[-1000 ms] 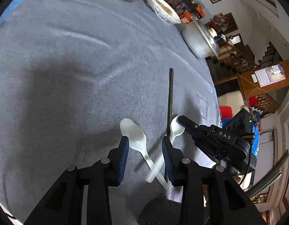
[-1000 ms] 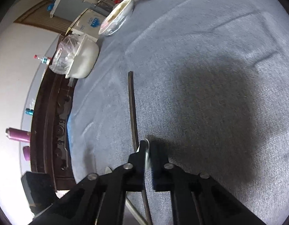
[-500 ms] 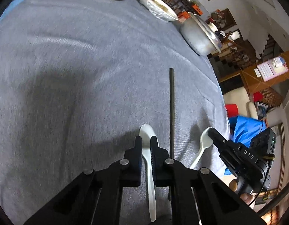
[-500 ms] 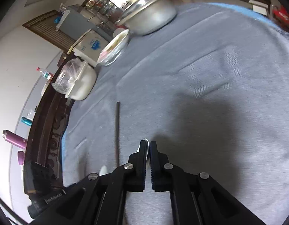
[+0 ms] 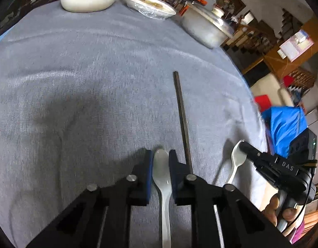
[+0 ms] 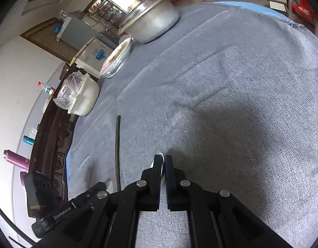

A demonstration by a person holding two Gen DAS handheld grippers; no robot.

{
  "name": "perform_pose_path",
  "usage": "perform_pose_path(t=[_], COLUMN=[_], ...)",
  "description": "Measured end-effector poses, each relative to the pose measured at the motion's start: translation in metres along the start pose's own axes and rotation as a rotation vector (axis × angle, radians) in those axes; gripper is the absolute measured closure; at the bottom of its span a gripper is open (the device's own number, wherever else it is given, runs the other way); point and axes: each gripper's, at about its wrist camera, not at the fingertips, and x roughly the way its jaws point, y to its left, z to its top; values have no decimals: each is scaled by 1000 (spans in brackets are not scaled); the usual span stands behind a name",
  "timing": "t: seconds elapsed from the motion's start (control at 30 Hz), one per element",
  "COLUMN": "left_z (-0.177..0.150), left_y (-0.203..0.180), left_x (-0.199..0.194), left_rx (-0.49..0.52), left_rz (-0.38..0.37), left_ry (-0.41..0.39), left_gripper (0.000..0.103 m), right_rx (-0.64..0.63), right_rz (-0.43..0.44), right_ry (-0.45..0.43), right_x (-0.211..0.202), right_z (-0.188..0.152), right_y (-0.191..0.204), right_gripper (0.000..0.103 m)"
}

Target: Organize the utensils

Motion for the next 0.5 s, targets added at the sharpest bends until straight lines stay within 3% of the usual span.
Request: perform_pose_path(t=[0.07, 0.17, 0.37, 0.43, 0.5], left_z=[1, 1, -7, -10, -14], left_y=[7, 18, 13, 7, 1], left_x=[0, -9, -26, -22, -18], left_rx=[-14, -39, 18, 54, 89], left_rz=[41, 42, -19, -11, 3], left_ry=[-13, -44, -55, -25, 6], left_gripper=[103, 103, 103, 100, 91], right_rx=[-6, -25, -50, -47, -47], right_rz=[-1, -8, -47, -48, -53], right_ry=[-8, -36, -94, -94, -96], right_x=[-3, -12, -24, -25, -26], right_z=[-1, -3, -6, -7, -9], right_y=[1, 3, 4, 3, 2], right_gripper=[99, 99, 99, 99, 99])
